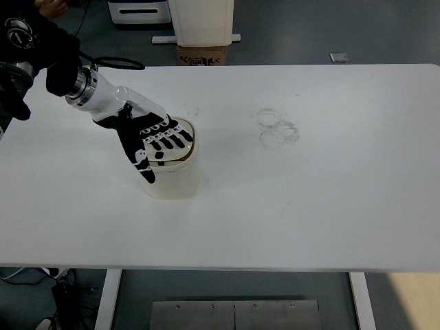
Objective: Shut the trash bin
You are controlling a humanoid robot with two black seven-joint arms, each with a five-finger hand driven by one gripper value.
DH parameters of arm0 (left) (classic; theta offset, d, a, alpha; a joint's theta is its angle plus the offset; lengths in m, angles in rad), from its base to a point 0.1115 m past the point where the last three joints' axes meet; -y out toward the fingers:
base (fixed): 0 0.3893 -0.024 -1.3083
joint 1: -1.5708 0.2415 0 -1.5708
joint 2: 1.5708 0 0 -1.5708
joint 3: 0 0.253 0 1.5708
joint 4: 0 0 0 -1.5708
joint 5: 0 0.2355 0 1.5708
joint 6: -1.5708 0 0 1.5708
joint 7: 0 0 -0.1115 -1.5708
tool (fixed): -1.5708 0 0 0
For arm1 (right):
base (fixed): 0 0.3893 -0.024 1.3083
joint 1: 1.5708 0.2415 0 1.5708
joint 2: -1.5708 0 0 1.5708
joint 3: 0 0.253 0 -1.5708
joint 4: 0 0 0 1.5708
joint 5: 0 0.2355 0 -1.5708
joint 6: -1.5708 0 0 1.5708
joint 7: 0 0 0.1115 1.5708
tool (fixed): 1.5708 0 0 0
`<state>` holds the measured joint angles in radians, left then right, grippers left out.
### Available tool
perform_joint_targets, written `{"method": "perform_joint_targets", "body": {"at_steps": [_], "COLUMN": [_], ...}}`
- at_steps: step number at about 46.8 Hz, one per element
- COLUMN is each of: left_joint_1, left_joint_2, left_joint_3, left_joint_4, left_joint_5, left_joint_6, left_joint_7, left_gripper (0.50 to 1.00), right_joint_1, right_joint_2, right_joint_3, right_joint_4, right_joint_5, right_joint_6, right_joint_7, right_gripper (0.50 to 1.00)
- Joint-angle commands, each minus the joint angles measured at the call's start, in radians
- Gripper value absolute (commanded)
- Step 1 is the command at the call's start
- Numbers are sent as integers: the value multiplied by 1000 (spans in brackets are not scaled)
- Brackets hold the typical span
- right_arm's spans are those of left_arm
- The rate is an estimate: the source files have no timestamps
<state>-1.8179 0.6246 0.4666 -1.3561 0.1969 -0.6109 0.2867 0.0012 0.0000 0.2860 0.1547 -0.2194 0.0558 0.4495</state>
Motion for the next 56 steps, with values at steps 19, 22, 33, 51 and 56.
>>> {"method": "perform_joint_targets", "body": {"at_steps": [19,22,33,51,56], "left_joint_1": [-38,-69,-29,259,336], "left_joint_2": [7,10,4,-77,-108], "left_joint_3": [-11,-11,-35,-456,-534], "left_joint_4": [12,14,72,377,503], "left_joint_5": [3,3,-13,-14,-16], "left_joint_6": [0,0,83,284,301], "left_joint_7": [0,0,-4,-11,-14], "left_gripper": [1000,1000,1000,1000,1000], "right_joint_1": [0,-1,0,0,0], "right_joint_2": [0,0,0,0,0], "right_joint_3": [-1,-1,-1,1,1], "right_joint_4": [0,0,0,0,0], "right_joint_5": [0,0,0,0,0], "right_joint_6": [-1,-1,-1,1,1], "right_joint_7": [0,0,0,0,0], "right_gripper": [991,991,991,991,991]}}
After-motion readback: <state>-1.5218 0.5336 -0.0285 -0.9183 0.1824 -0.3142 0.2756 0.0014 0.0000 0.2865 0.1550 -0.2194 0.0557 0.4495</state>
